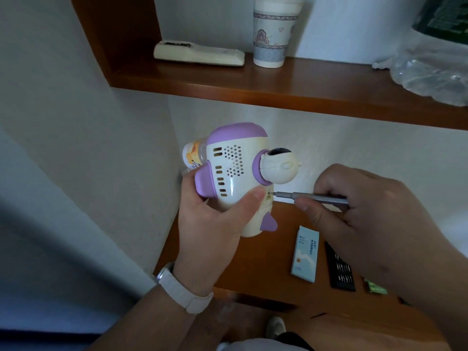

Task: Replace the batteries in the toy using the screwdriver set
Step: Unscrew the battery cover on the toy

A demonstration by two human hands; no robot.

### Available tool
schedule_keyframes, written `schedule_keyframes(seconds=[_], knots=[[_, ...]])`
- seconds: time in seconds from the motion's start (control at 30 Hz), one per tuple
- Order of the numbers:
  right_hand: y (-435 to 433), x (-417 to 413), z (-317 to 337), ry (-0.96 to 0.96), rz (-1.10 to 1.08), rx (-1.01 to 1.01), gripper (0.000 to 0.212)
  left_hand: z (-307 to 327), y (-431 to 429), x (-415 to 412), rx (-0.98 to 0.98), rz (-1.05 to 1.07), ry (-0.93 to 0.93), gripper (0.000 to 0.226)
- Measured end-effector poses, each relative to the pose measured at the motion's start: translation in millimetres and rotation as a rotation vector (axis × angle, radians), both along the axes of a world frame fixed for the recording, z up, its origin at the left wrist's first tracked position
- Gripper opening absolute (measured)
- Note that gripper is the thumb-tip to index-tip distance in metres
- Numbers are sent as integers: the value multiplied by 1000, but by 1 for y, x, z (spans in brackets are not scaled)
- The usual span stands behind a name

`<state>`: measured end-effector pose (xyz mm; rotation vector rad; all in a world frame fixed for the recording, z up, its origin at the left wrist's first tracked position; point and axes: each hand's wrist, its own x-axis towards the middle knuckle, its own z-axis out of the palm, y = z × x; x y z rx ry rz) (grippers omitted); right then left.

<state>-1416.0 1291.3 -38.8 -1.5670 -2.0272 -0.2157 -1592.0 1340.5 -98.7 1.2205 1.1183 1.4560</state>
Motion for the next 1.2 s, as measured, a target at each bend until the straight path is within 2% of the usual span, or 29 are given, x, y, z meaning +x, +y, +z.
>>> schedule_keyframes(seconds=[0.23, 0.43, 0.6, 0.7, 0.77, 0.97, 1.2], knots=[[6, 0, -6, -49, -18, -32, 51, -1, 3, -3, -6, 5, 1, 69], [10, -4, -9, 6, 6, -31, 43, -3, 5, -6, -11, 24, 13, 67], [11, -10, -7, 58, -21, -46, 27, -6, 8, -9, -9, 24, 25, 72], [12, -11, -9, 19, -21, -69, 49, -6, 10, -10, -7, 21, 30, 68], [13, -11, -11, -7, -48, -55, 55, -6, 12, -11, -4, 18, 40, 66], [14, -12, -12, 57, -32, -38, 48, -7, 15, -13, 11, -9, 5, 68], [13, -20, -7, 95, -63, -62, 26, -8, 16, -18, 18, -11, 1, 64]])
